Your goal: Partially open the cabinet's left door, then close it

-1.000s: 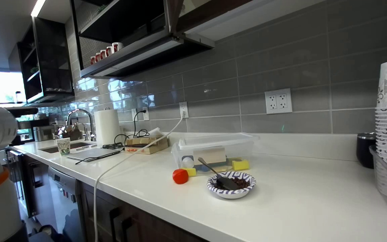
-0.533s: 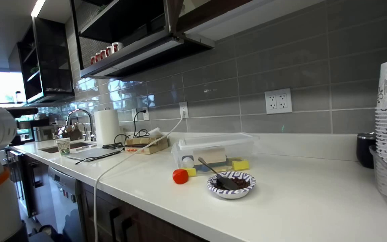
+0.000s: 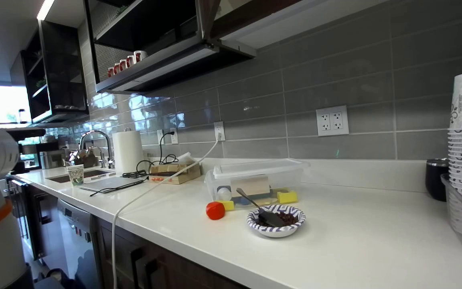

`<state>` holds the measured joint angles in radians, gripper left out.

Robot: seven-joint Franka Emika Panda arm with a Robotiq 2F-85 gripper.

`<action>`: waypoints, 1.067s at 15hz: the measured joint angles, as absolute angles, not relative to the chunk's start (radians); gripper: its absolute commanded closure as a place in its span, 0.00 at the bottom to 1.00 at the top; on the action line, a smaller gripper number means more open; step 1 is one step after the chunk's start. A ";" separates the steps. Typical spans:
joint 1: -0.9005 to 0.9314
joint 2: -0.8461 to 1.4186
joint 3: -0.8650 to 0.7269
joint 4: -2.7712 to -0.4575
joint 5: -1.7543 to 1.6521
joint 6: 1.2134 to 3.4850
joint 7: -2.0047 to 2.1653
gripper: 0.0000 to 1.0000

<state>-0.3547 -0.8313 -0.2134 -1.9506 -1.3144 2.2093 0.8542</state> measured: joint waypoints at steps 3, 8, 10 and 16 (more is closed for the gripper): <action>-0.333 -0.827 -0.221 -1.955 -1.314 2.210 0.863 0.00; -0.289 -0.805 -0.247 -1.956 -1.314 2.235 0.898 0.00; -0.275 -0.788 -0.263 -1.956 -1.314 2.256 0.916 0.00; -0.256 -0.714 -0.298 -1.949 -1.310 2.317 0.982 0.00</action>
